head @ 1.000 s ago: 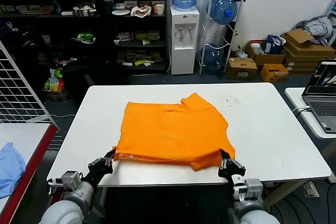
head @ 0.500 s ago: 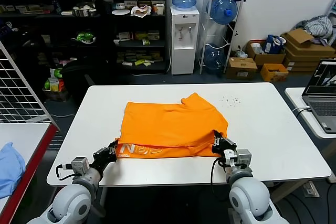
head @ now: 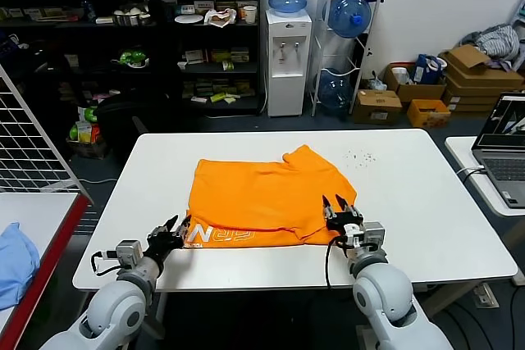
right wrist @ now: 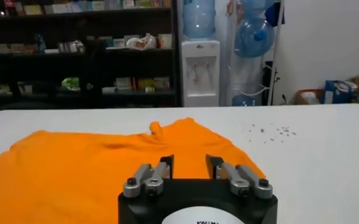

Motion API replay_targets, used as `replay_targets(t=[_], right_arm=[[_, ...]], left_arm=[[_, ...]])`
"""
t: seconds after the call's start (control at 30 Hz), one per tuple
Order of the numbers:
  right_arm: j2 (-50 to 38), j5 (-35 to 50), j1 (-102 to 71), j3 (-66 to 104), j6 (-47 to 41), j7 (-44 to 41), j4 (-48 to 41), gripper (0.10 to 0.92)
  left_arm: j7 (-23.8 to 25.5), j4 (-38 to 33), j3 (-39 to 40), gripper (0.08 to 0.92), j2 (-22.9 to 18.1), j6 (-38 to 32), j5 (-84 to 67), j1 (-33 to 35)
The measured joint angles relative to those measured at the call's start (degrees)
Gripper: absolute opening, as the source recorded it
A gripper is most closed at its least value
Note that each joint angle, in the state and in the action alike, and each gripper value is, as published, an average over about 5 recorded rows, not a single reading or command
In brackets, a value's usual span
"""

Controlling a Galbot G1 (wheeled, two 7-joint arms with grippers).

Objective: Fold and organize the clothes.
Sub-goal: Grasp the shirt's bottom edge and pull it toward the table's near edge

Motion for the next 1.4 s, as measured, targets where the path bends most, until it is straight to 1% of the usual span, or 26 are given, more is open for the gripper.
replay_targets(t=[0.1, 0.27, 0.3, 0.43, 0.5, 0.63, 1.03, 1.13, 1.27, 1.4], right_arm=[[-1.6, -0.1, -2.4, 1.1, 0.9, -1.2, 0.9, 0.690], [-4.1, 0.0, -7.4, 3.0, 2.0, -3.0, 2.3, 0.860], [-4.5, 0.1, -8.3, 3.3, 2.0, -3.4, 2.5, 0.882], [-5.4, 0.6, -11.1, 4.2, 2.1, -4.3, 2.9, 0.916], [-5.8, 1.0, -12.0, 4.5, 2.1, -4.5, 2.9, 0.920], [-6.2, 1.9, -13.1, 4.9, 1.6, -4.9, 2.7, 0.921], [-6.4, 4.2, -12.9, 5.4, 0.5, -5.6, 0.0, 0.915], [-6.6, 4.4, -12.5, 5.3, 0.4, -5.9, -0.5, 0.863], [-6.7, 4.4, -12.2, 5.3, 0.5, -6.3, -1.0, 0.744], [-6.9, 4.5, -12.4, 5.4, 0.7, -6.6, -1.3, 0.631]], left_arm=[[0.2, -0.6, -0.8, 0.591, 0.4, 0.0, 0.0, 1.1], [0.7, -1.4, -1.8, 0.738, 0.3, 0.0, 0.2, 3.8], [0.8, -1.4, -1.9, 0.764, 0.2, -0.1, 0.3, 4.2], [1.1, -1.3, -2.0, 0.875, -0.5, -0.2, 0.7, 5.4], [1.2, -1.2, -2.0, 0.903, -0.8, -0.2, 1.0, 5.8], [1.8, -0.6, -2.2, 0.920, -1.4, -0.4, 1.6, 6.4], [3.3, 1.8, -1.9, 0.921, -2.3, -1.3, 2.9, 6.2], [3.4, 2.1, -1.6, 0.921, -2.3, -1.4, 3.2, 6.0], [3.6, 2.3, -1.4, 0.906, -2.3, -1.7, 3.7, 5.9], [3.8, 2.4, -1.3, 0.814, -2.3, -1.9, 4.0, 5.9]])
